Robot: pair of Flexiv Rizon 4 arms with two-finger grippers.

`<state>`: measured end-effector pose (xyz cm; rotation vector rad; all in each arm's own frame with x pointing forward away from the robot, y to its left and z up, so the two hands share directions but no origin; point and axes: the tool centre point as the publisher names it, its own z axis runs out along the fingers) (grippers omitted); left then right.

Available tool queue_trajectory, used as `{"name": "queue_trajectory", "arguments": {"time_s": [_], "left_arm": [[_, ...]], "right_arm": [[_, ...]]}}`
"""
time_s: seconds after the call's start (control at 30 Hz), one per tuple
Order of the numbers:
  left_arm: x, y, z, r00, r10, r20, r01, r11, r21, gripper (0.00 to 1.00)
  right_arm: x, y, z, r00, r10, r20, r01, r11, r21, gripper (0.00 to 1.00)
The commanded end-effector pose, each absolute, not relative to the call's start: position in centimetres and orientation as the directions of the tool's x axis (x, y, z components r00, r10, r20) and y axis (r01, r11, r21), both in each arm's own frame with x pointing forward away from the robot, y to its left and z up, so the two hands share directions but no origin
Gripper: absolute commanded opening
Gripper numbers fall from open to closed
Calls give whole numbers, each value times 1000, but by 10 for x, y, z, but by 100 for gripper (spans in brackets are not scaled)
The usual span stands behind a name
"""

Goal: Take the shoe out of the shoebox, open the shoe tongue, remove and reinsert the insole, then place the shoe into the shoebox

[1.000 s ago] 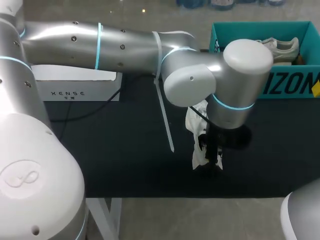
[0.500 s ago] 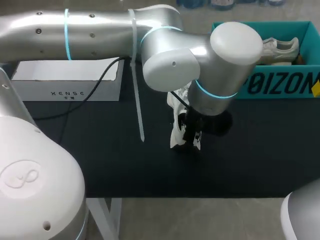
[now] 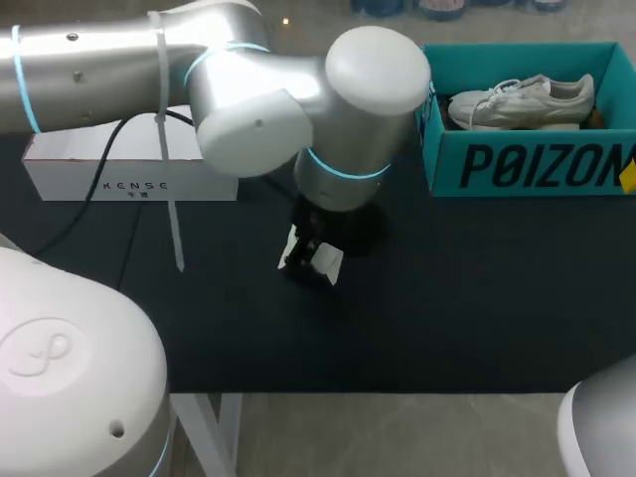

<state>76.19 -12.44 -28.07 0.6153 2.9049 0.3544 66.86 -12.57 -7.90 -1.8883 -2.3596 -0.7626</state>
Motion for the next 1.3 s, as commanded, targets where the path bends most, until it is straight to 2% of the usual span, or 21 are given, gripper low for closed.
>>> {"name": "queue_trajectory", "arguments": {"time_s": [0.03, 0.7, 0.93, 1.07, 1.3], "left_arm": [[770, -99, -272, -902, 418, -104, 393, 897, 200, 0], [770, -99, -272, -902, 418, -104, 393, 897, 200, 0], [802, -59, -260, -819, 566, -88, 508, 789, 345, 0], [817, -39, -250, -724, 680, -117, 613, 712, 343, 0], [836, 4, -231, -629, 758, -171, 677, 643, 358, 0]], "right_arm": [[671, -126, -78, -266, 911, 316, 925, 149, 349, 100], [671, -126, -78, -266, 911, 316, 925, 149, 349, 100], [671, -126, -78, -266, 911, 316, 925, 149, 349, 100], [671, -126, -78, -266, 911, 316, 925, 149, 349, 100], [671, -126, -78, -266, 911, 316, 925, 149, 349, 100]]}}
